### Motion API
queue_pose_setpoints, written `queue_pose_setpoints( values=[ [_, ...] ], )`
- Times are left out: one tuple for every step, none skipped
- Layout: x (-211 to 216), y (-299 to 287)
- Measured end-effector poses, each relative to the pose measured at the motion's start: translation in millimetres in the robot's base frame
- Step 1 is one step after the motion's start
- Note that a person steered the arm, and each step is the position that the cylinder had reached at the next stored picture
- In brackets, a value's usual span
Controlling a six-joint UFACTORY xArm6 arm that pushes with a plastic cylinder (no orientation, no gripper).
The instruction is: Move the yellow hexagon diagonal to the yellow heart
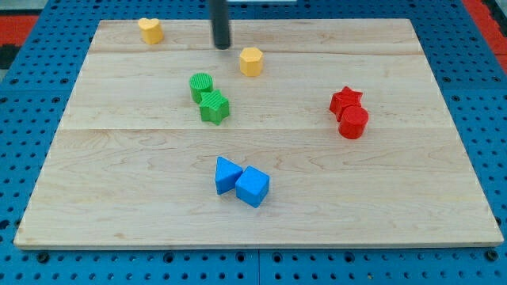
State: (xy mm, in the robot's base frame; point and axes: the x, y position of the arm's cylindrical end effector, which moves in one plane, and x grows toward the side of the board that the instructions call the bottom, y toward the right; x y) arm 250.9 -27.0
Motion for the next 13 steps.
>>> queue_pose_setpoints(
  values=[
    [10, 14],
    [27, 29],
    [32, 71],
    [37, 95],
    [36, 59],
    [38, 50],
    [56, 82],
    [64, 51],
    [39, -6],
    [20, -59],
    [14, -98],
    [14, -94],
    [14, -52]
  ],
)
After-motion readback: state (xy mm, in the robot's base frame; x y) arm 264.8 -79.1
